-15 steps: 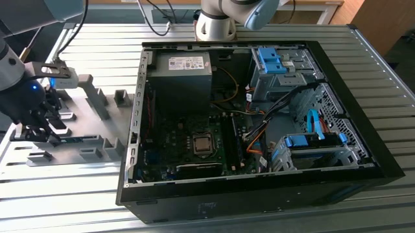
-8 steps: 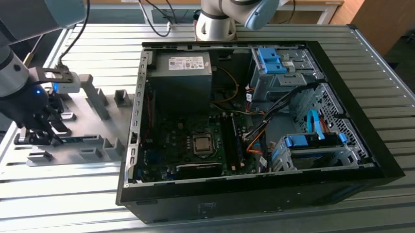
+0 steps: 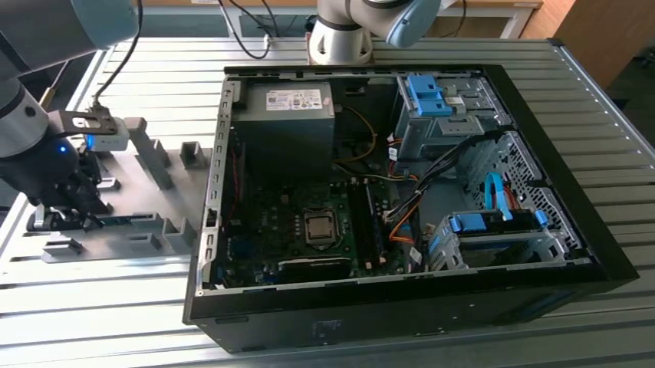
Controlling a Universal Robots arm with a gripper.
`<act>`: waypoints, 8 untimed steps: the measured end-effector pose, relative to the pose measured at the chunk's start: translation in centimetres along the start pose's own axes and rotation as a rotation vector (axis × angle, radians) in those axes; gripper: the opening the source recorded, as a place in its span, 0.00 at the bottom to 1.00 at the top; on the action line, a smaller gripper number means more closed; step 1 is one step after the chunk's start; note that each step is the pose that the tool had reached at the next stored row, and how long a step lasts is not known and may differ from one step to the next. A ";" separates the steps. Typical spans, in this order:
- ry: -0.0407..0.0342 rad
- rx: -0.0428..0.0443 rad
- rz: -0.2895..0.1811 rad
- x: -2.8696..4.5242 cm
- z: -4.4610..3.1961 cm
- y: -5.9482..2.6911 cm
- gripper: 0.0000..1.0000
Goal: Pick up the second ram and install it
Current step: 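Pick up the second ram and move it above second insertion slot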
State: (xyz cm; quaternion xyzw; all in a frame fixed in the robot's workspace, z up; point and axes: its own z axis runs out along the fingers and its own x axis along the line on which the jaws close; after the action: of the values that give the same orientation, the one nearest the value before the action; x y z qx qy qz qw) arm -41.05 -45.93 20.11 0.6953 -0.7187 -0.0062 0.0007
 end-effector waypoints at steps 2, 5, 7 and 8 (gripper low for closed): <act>-0.0001 0.0001 0.000 0.00 0.01 0.00 0.32; -0.0001 0.0002 0.000 0.00 0.02 0.00 0.32; -0.0001 0.0002 0.000 0.00 0.06 0.00 0.32; -0.0001 0.0002 0.000 0.00 0.06 0.00 0.32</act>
State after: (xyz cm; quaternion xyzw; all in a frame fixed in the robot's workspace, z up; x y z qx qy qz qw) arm -41.04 -45.93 20.05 0.6953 -0.7187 -0.0062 0.0005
